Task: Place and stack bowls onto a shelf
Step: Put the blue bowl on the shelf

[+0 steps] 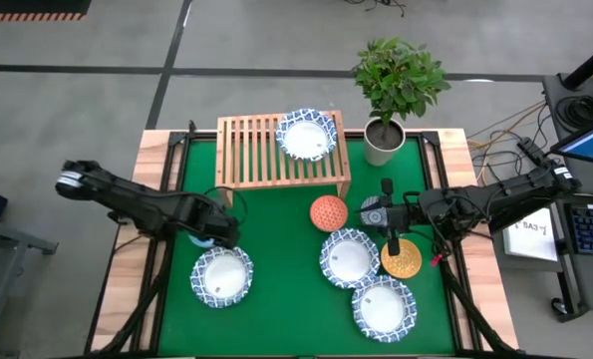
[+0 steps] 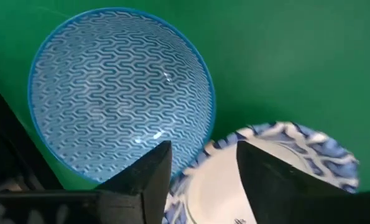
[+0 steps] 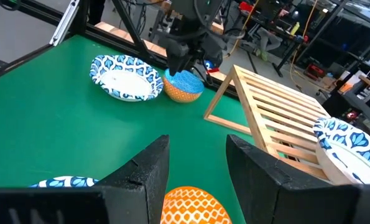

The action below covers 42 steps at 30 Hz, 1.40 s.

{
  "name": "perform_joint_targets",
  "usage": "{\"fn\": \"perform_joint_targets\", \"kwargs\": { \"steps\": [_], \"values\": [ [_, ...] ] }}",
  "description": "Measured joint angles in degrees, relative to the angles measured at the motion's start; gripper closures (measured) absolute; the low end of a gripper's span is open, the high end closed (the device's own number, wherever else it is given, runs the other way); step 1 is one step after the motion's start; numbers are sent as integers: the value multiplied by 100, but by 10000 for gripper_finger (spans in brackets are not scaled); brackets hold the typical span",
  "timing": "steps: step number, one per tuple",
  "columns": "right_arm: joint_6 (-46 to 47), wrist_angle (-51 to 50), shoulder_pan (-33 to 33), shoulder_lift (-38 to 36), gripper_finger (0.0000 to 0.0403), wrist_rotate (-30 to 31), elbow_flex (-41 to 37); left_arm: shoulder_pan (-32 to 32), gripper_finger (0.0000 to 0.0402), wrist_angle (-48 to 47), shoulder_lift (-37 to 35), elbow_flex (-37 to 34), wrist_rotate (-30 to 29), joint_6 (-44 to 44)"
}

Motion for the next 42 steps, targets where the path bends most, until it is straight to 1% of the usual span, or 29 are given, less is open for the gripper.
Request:
{"fn": "perform_joint_targets", "kwargs": {
  "steps": [4,11,18,23,30,39,42],
  "values": [
    [-1,-30,0,0,255,39,0,65,230,62,266,-57,0,222],
    [-2,-79,-22,0,255,44,-1,70,244,351,568,-67,-4,383],
    [32,-83,-61,0,255,52,-2,75,255,396,765,-85,-411,441],
    [0,-83,-61,0,255,50,-1,77,270,603,880,-156,-523,442],
    [30,-84,-61,0,255,50,-2,77,303,712,1062,-209,-841,436],
    [37,-81,-61,0,255,48,-2,70,392,685,1205,-209,-848,443],
    [33,-83,-61,0,255,48,-1,81,393,721,1195,-214,-892,440]
  ]
}}
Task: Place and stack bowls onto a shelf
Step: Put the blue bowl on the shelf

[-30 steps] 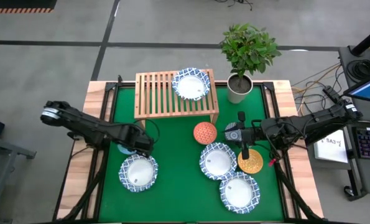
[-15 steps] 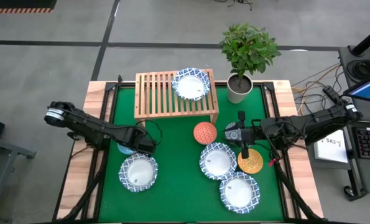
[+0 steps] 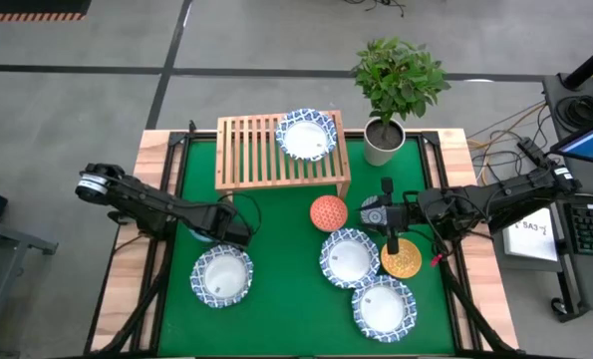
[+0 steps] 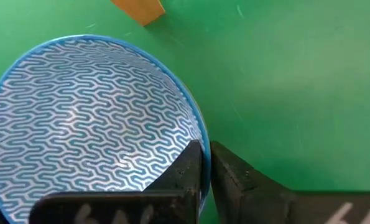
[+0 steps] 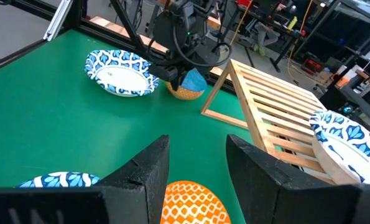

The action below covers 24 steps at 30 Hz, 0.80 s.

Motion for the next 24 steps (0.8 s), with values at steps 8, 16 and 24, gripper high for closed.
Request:
{"fn": "perform_joint_targets", "kwargs": {
  "steps": [8,16,24],
  "values": [
    [2,-2,0,0,255,0,-2,-44,398,-95,-74,124,124,132],
    [12,-1,0,0,255,-2,-2,-216,399,-1142,-94,893,633,856],
    [9,-2,0,0,255,-2,-2,-345,399,-2225,-99,2098,897,1617]
  ]
}}
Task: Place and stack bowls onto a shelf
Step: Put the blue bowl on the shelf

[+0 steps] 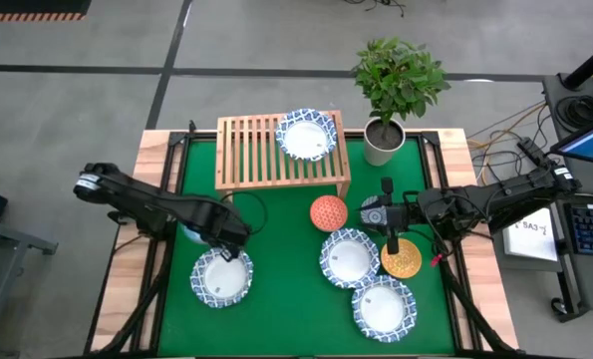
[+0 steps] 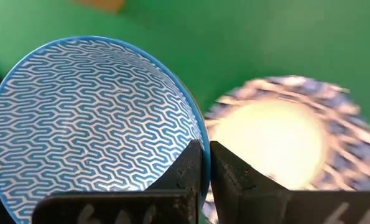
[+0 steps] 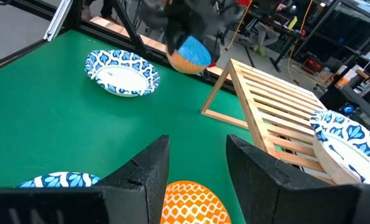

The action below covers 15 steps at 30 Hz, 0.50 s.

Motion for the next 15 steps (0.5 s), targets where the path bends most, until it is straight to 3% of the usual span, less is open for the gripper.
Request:
{"fn": "perform_joint_targets", "kwargs": {
  "steps": [9,15],
  "values": [
    [-20,-1,0,0,255,0,0,-327,398,59,28,1554,127,1281],
    [-42,1,0,0,255,0,0,-292,399,521,28,2141,-655,2571]
  ]
}}
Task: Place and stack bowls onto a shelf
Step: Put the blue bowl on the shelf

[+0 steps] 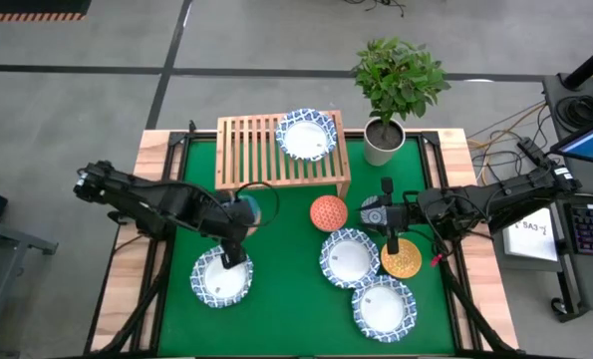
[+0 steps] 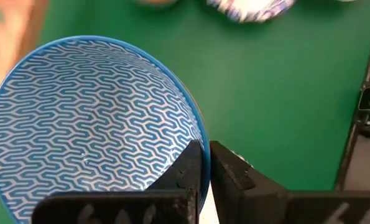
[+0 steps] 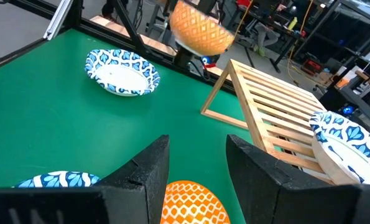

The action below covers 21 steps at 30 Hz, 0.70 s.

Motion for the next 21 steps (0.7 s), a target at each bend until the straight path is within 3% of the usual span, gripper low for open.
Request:
{"fn": "perform_joint_targets", "kwargs": {
  "steps": [9,21],
  "values": [
    [-1,0,0,0,255,0,0,633,399,235,55,39,-657,2010],
    [39,-1,0,0,255,0,0,2587,399,239,361,32,-756,4301]
  ]
}}
